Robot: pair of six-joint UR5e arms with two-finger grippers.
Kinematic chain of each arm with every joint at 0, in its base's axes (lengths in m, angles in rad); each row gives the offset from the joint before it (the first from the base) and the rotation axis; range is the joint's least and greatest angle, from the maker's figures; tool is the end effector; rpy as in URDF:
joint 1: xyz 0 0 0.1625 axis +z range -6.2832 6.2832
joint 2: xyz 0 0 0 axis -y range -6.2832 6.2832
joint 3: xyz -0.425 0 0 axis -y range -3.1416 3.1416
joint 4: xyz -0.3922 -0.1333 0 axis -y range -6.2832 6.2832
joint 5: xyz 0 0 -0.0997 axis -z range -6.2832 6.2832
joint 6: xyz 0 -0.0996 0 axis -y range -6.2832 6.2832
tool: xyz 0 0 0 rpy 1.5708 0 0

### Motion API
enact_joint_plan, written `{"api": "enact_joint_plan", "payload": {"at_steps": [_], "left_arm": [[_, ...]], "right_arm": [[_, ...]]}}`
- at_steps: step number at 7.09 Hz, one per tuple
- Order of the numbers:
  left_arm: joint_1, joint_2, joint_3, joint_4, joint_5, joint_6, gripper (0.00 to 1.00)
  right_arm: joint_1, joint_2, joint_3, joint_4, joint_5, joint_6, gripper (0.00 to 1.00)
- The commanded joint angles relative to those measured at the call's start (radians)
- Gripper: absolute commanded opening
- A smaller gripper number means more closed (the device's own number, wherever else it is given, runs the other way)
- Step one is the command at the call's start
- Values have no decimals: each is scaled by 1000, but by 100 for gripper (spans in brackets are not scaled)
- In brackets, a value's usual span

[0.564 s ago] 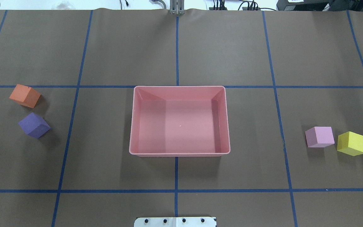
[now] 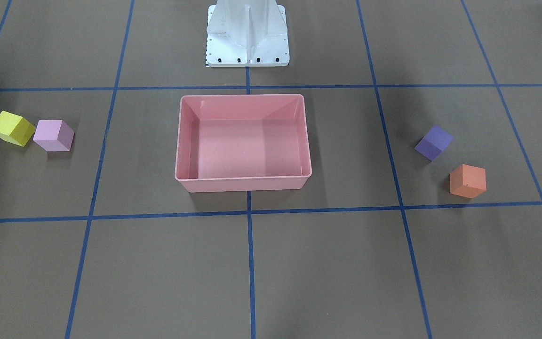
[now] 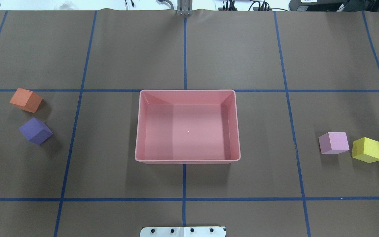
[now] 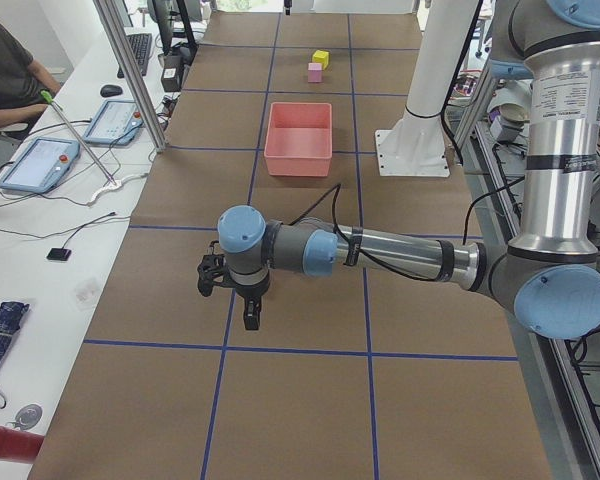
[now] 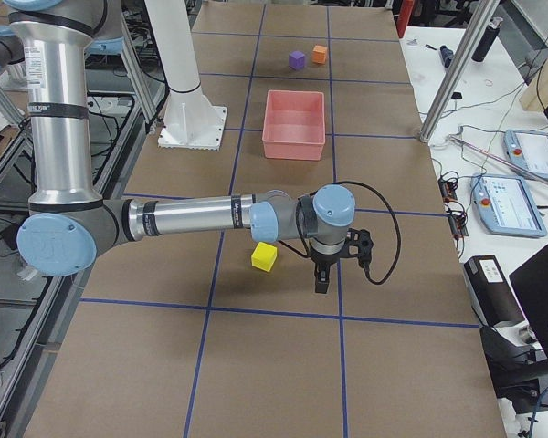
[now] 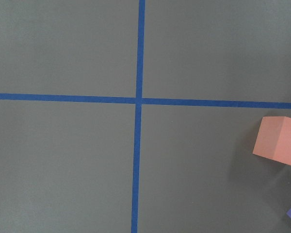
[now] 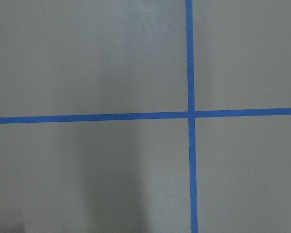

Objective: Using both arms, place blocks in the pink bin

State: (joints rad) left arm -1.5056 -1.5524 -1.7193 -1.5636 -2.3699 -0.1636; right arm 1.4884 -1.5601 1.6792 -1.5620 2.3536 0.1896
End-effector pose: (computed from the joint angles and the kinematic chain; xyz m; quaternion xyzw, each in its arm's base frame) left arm -0.0300 -0.4915 0.5933 0.0119 0.3922 -0.0214 0.9196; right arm 0.0215 -0.5053 0.5982 0.0069 -0.3852 0.0251 0.9225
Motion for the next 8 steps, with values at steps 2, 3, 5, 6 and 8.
{"api": "enact_joint_plan", "payload": {"at_steps": [2, 3, 5, 6, 8], "left_arm": [[1, 3, 3, -1, -5, -13, 100], [1, 2, 4, -3, -5, -11, 100], [2, 3, -3, -6, -5, -1, 100], [2, 8, -3, -12, -9, -7, 100], [2, 3, 3, -12, -58, -11, 100]], "right_arm": [[1, -9, 5, -16, -17, -116, 100], [0, -23, 7, -13, -20, -116, 100], [-2, -41, 11, -10, -4, -107, 100], [-10, -47, 10, -7, -4, -105, 100], [-27, -124, 51, 60, 21, -107, 100]]}}
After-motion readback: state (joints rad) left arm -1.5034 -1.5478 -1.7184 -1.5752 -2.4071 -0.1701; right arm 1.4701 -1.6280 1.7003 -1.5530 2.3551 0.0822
